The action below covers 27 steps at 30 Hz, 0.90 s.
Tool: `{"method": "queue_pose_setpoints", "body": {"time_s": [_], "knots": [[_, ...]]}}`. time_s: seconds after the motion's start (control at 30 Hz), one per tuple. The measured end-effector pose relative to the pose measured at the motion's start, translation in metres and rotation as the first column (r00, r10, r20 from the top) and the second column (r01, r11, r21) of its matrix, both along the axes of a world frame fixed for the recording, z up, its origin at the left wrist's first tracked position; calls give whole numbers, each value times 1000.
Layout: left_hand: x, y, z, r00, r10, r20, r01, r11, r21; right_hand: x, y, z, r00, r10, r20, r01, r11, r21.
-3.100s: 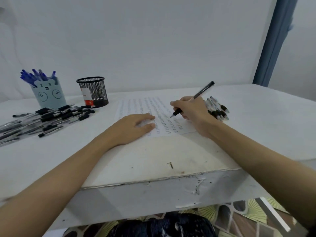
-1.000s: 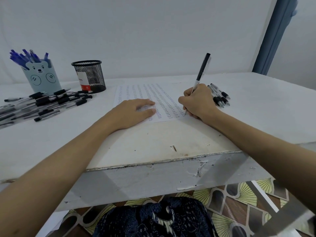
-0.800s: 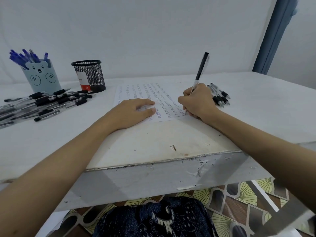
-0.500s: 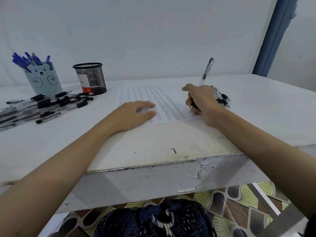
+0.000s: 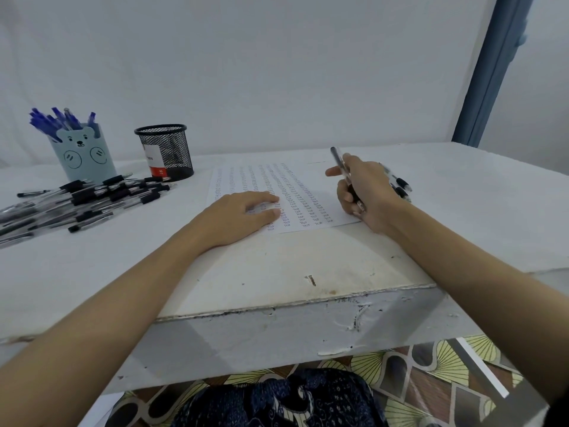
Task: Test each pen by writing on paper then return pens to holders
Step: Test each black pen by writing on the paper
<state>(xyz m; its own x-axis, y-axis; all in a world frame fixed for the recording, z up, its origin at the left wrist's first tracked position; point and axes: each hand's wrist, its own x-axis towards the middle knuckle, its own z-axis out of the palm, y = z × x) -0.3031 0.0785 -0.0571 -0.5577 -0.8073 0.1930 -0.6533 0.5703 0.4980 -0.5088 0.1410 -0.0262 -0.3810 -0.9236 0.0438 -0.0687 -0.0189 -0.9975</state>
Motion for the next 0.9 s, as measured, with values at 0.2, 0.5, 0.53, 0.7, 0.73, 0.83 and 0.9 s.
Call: {"method": "queue_pose_setpoints", "body": {"time_s": [0.2,0.5,0.53,0.7,0.73,0.83,0.9], "knots": [[0,-2,-2,1000,1,-7,-1,1000,6,-3,1,0,999,-51,-8,51,998,-32],[0,-2,-2,1000,-2,-8,2,1000,-2,-51,-13,13,833,-309,-460,295,950,-104],[0,-3,-2,1000,0,-9,0,1000,2,-61,-13,15,783,-310,-539,312,946,-90],[0,-2,-1,1000,-6,-14,6,1000,4,-87,-16,17,666,-209,-716,302,953,4],[0,-2,-1,1000,-5,-15,5,1000,6,-88,-18,13,648,-188,-738,294,956,14],[-1,-2,-2,1000,-2,-12,2,1000,3,-89,-23,1,612,-214,-761,322,947,-7],[0,-2,-2,1000,-2,-13,2,1000,6,-87,-23,-2,591,-232,-773,345,938,-19]]}}
